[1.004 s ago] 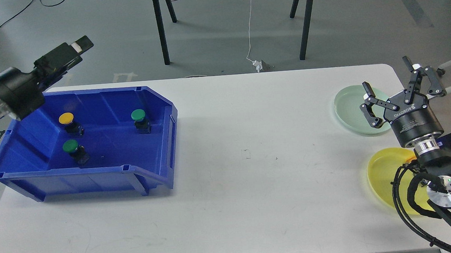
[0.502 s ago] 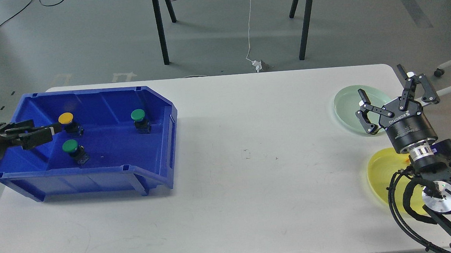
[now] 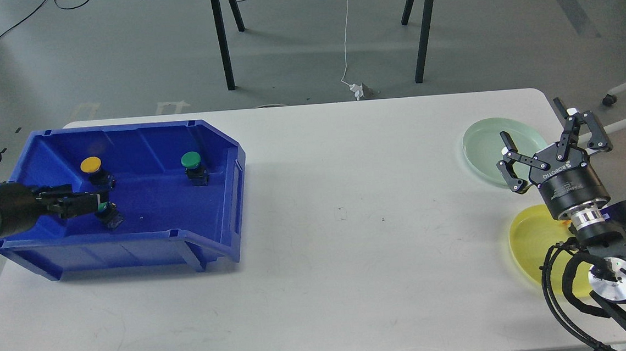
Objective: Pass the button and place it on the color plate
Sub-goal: 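Grasp the green button in the bin with the left gripper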
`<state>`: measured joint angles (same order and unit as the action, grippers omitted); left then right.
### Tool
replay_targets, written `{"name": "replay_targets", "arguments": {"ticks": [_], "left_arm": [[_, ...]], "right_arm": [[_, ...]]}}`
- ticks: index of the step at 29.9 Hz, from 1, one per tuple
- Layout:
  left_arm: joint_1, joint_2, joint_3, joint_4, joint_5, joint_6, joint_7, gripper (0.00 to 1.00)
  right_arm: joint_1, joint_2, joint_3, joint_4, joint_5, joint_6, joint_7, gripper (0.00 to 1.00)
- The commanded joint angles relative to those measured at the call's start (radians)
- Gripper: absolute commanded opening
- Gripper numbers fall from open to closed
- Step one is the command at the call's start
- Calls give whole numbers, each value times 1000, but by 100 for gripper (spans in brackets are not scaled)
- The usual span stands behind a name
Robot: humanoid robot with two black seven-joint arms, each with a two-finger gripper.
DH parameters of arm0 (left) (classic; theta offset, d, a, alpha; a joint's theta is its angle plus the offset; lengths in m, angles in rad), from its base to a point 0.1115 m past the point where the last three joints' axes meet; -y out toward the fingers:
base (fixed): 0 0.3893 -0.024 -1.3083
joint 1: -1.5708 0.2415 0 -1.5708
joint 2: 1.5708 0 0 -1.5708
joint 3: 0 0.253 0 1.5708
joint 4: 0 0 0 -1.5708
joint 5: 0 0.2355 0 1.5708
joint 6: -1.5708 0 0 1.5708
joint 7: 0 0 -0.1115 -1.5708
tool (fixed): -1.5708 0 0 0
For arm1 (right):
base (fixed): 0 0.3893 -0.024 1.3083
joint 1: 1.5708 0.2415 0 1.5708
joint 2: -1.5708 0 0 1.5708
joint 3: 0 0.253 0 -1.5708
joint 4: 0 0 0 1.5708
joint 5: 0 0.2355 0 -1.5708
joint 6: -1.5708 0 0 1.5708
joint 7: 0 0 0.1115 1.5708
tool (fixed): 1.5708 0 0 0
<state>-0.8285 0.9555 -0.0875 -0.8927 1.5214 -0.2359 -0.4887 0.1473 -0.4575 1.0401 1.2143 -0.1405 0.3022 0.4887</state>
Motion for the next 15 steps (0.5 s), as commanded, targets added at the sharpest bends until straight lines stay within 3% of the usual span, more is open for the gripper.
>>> {"name": "replay_targets", "arguments": {"ticks": [1, 15], "left_arm": [[-4, -17, 0, 14, 0, -3, 0, 90], [-4, -118, 20, 121, 2, -3, 0, 90]], "right_arm": [[0, 0, 0, -1, 1, 0, 0, 96], [0, -3, 1, 5, 2, 0, 0, 96]]}}
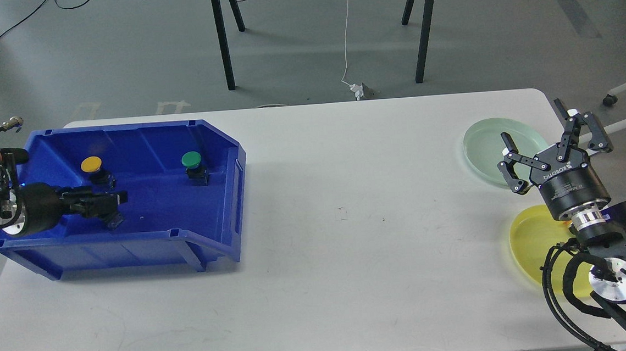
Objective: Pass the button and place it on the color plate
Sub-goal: 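Grasp the green button in the bin with the left gripper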
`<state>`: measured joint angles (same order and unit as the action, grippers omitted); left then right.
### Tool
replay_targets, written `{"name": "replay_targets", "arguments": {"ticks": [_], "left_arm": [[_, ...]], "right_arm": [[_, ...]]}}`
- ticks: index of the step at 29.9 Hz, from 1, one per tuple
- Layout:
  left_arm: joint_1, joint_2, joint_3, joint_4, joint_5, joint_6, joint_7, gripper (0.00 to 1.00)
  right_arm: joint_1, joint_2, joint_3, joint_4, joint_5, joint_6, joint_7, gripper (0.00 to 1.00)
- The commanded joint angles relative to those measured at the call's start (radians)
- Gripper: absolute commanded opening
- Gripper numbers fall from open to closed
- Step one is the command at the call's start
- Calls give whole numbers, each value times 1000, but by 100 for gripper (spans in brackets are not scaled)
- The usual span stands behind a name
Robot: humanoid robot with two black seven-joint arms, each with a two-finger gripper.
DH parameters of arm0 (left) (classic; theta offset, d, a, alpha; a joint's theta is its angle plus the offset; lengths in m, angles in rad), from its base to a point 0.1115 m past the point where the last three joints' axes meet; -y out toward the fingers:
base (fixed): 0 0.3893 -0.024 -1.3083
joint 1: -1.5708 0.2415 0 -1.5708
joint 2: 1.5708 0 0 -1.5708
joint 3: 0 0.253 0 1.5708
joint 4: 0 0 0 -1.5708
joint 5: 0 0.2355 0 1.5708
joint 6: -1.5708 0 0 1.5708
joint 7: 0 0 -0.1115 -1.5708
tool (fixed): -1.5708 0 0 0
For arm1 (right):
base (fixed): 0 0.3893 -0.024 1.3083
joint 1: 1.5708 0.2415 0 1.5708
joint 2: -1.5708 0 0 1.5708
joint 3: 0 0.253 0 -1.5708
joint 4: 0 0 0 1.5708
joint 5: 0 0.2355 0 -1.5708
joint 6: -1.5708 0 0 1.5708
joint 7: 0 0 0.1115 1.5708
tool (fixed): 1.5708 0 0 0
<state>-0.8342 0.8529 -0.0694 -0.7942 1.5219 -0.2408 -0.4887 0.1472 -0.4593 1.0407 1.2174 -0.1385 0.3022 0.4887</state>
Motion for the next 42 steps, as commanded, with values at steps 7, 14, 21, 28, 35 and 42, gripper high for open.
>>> {"name": "replay_targets", "arguments": {"ticks": [7, 14, 21, 28, 35, 42], "left_arm": [[1, -28, 2, 29, 1, 1, 0, 90], [3, -29, 3, 35, 1, 1, 0, 87], [4, -28, 16, 35, 1, 1, 0, 80], [3, -28, 19, 53, 1, 1, 0, 79], [-5, -25, 16, 50, 0, 3, 0, 78], [-8, -23, 16, 52, 0, 3, 0, 78]], "right_arm": [[0, -2, -1, 4, 0, 0, 0, 96], [-5, -5, -1, 4, 0, 2, 0, 96], [-8, -5, 1, 5, 0, 6, 0, 96], [-8, -5, 1, 4, 0, 8, 0, 96], [-9, -5, -1, 4, 0, 8, 0, 96], [-11, -5, 1, 4, 0, 8, 0, 96]]}}
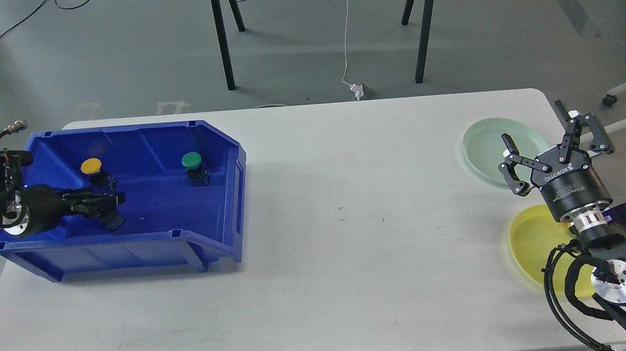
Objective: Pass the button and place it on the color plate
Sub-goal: 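Grasp the green button in the bin with the left gripper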
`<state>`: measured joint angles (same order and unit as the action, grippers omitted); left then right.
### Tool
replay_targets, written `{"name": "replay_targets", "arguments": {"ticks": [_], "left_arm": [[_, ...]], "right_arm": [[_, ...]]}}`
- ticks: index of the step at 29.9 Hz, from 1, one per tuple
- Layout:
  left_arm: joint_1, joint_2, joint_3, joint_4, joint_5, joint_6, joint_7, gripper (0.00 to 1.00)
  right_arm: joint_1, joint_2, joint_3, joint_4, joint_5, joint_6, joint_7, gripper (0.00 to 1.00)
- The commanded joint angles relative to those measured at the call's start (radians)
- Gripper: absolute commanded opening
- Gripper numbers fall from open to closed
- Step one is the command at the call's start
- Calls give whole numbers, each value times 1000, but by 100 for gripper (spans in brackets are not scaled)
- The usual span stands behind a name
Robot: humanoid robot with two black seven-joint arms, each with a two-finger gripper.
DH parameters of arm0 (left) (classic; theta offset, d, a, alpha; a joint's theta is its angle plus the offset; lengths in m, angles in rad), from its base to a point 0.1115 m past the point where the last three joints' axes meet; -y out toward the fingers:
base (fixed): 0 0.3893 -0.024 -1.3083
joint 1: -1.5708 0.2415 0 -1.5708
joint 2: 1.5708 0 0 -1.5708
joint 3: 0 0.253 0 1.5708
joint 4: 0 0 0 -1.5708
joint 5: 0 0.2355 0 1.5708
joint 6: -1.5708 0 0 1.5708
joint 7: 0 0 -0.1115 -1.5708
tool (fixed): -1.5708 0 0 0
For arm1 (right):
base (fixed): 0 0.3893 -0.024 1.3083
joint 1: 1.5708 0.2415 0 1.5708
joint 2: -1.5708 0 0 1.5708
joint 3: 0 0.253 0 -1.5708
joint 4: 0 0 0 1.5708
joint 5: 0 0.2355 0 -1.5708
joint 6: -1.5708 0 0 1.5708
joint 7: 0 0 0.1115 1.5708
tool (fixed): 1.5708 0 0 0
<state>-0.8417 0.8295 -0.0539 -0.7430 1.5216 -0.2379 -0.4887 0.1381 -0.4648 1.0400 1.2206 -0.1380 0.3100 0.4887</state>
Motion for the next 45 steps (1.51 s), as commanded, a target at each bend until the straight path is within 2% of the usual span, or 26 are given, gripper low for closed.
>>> {"name": "replay_targets", "arguments": {"ticks": [1, 36, 45], "left_arm": [[-2, 0, 0, 1, 0, 0, 0, 78], [-2, -4, 9, 34, 2, 2, 0, 78], [-2, -6, 29, 37, 0, 5, 0, 74]], "right_arm": [[-5, 0, 2, 0, 0, 0, 0, 96], [-6, -2, 2, 2, 0, 7, 0, 96], [-8, -2, 2, 0, 0, 7, 0, 96]]}}
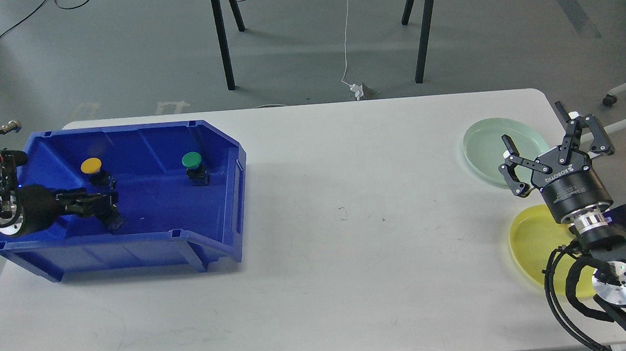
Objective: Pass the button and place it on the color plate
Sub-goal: 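Grasp the green button in the bin with the left gripper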
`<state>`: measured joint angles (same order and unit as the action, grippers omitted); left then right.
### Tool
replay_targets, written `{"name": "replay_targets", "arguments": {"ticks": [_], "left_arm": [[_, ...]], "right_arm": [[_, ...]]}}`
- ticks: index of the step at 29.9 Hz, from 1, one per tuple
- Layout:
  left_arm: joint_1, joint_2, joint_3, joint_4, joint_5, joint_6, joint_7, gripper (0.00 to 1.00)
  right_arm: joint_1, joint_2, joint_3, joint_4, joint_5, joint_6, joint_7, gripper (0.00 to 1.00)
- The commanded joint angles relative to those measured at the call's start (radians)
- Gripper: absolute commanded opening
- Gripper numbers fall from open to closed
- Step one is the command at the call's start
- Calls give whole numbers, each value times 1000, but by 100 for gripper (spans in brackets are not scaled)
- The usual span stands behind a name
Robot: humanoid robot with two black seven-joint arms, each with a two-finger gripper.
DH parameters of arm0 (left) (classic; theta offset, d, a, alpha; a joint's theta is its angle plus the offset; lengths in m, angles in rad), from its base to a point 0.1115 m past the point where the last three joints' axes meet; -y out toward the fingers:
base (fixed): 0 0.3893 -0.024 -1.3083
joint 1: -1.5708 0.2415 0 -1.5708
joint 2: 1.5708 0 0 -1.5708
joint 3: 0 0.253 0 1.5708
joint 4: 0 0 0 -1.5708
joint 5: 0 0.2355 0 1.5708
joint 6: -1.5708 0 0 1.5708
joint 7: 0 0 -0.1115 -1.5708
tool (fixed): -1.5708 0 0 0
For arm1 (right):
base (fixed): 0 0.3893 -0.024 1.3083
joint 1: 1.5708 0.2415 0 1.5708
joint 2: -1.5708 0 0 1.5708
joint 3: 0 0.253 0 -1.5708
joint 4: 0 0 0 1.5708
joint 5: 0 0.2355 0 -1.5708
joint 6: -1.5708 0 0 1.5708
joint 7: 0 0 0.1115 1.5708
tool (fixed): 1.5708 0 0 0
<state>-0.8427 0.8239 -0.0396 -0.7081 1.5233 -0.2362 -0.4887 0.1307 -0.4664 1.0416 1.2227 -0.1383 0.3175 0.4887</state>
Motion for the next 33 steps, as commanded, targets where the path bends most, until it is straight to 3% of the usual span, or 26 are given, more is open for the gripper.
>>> {"name": "replay_targets", "arguments": {"ticks": [1, 22, 29, 33], "left_arm": [[-1, 0, 17, 7, -2, 3, 0, 74], [0, -22, 24, 42, 0, 1, 0, 67], [8, -23, 24, 42, 0, 1, 0, 61], [8, -22, 24, 42, 0, 1, 0, 53]], "right_arm": [[-3, 0, 0, -2, 0, 0, 0, 96], [-8, 0, 1, -3, 0, 0, 0, 96], [-8, 0, 1, -3, 0, 0, 0, 96], [-8, 0, 1, -3, 0, 0, 0, 96]]}}
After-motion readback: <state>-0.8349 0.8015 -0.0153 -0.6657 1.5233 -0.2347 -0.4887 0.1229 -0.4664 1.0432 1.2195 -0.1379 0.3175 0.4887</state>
